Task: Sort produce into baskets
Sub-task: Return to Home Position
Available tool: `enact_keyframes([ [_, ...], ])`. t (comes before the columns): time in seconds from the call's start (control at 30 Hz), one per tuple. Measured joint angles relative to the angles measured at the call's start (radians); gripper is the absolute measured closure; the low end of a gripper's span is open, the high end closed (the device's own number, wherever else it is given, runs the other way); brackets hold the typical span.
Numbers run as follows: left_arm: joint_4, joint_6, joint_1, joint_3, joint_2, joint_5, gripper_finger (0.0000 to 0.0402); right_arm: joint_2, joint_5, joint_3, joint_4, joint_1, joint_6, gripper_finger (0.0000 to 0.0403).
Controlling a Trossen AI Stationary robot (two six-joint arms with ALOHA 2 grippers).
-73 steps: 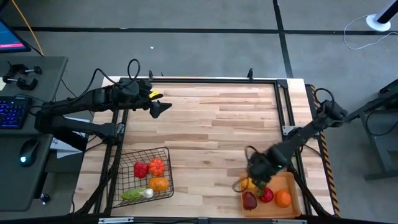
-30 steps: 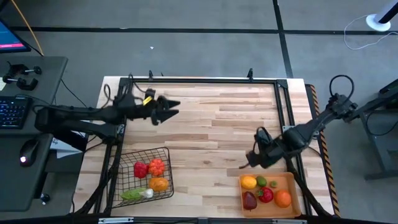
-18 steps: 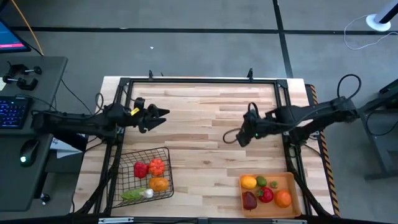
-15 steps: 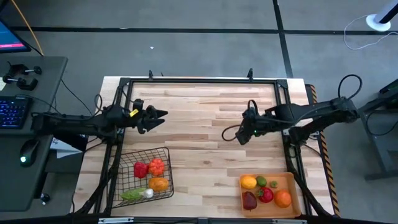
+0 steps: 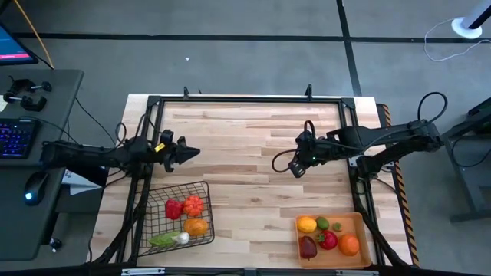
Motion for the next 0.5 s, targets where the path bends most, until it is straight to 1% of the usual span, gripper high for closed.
enact_keyframes([
  [0.03,0.029,0.0,-0.005,-0.022,-0.007,-0.003,0.0389,0.0,0.0,0.0,0.002,0.0,0.001,0.0381],
  [0.1,-0.011,0.009,-0.015,-0.02,-0.021,-0.019,0.0382,0.0,0.0,0.0,0.007,0.0,0.008,0.0379],
  [0.2,-0.026,0.043,-0.026,-0.023,-0.038,-0.019,0.0389,0.0,-0.01,0.0,0.023,0.002,0.008,0.0396],
  [0.3,-0.033,0.049,-0.029,-0.022,-0.05,0.006,0.0399,0.0,-0.019,-0.012,0.063,0.018,0.006,0.0398],
  [0.4,-0.033,0.005,-0.029,-0.022,-0.058,0.043,0.0394,-0.001,-0.03,-0.052,0.101,0.053,0.013,0.0401],
  [0.5,-0.036,-0.067,-0.029,-0.022,-0.06,0.06,0.0393,-0.02,-0.047,-0.135,0.175,0.084,0.043,0.0402],
])
